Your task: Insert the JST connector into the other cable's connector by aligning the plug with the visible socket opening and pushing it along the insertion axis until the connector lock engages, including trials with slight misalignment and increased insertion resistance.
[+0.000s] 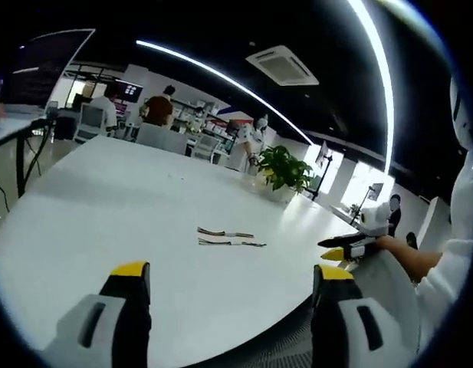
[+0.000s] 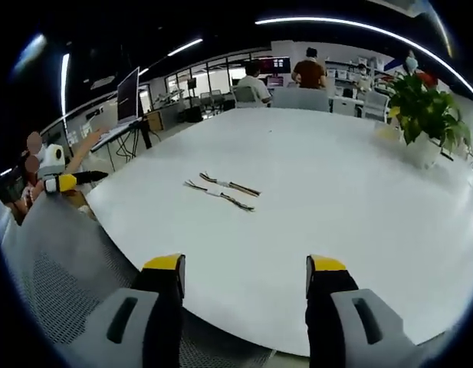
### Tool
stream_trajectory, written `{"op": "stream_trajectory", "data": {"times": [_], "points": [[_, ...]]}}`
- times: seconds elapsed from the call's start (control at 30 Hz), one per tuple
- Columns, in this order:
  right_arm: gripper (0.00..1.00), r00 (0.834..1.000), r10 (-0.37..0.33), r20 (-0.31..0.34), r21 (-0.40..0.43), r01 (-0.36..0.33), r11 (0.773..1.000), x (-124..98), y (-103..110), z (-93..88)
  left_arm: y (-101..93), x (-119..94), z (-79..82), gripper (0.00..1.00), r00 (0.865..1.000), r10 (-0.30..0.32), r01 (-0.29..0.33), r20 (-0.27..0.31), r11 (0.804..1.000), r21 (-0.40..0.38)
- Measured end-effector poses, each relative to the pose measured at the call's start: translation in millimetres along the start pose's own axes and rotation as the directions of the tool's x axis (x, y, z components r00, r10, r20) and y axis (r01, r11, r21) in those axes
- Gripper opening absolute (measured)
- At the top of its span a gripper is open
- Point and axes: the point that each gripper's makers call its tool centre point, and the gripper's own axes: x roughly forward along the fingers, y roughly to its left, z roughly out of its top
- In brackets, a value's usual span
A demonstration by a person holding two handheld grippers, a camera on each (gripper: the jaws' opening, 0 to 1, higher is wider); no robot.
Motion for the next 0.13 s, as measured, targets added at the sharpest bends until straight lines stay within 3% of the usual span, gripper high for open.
{"op": "stream_trajectory", "data": {"times": [0.13], "points": [[0.62,1.000,0.002,0.002,0.000,-0.002,1.000,1.4,-0.2,1.6,-1.1,0.4,0.0,0.85,1.000,-0.005,0.005,0.000,1.000,-0.001]]}}
